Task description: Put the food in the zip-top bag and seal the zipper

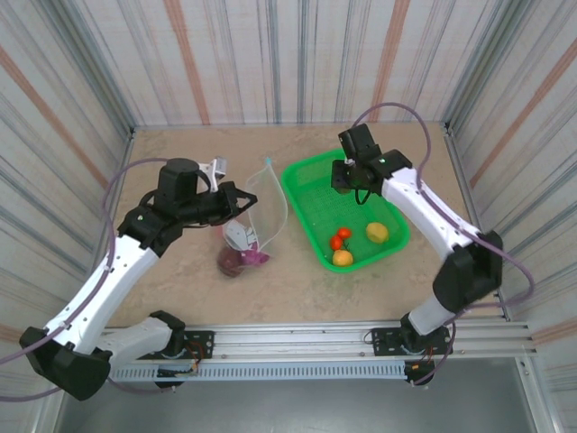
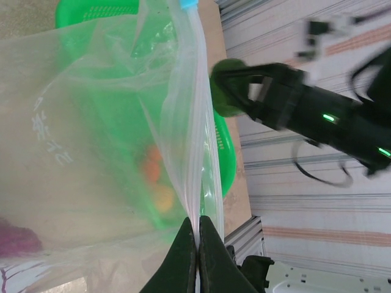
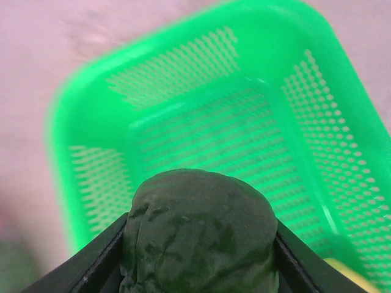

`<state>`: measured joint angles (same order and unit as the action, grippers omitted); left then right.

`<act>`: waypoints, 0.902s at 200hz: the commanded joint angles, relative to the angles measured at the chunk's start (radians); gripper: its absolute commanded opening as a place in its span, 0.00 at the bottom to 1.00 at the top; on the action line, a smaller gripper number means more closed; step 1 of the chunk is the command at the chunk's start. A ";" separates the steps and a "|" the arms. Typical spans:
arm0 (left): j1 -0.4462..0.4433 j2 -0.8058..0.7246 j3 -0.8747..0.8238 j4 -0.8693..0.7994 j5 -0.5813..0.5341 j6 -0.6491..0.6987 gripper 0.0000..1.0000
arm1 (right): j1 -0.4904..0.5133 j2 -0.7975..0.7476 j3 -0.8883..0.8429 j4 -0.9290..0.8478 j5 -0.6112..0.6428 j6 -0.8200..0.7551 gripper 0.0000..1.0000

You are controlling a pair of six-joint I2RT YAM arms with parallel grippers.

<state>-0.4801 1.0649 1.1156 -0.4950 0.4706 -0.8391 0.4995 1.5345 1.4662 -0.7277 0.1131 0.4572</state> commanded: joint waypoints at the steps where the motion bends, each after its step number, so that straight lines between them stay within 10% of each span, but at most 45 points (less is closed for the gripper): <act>1: -0.013 0.021 0.041 0.047 0.032 -0.015 0.00 | 0.058 -0.112 0.030 -0.050 -0.113 0.044 0.47; 68: -0.038 0.037 0.033 0.069 0.032 -0.026 0.00 | 0.097 -0.253 0.063 0.045 -0.573 0.132 0.46; 180: -0.053 0.023 0.075 0.105 0.006 -0.066 0.00 | 0.260 -0.025 0.133 0.000 -0.456 0.197 0.48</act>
<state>-0.5270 1.1107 1.1419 -0.4206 0.4732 -0.8921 0.7582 1.4666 1.5696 -0.6796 -0.4015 0.6014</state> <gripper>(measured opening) 0.053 0.502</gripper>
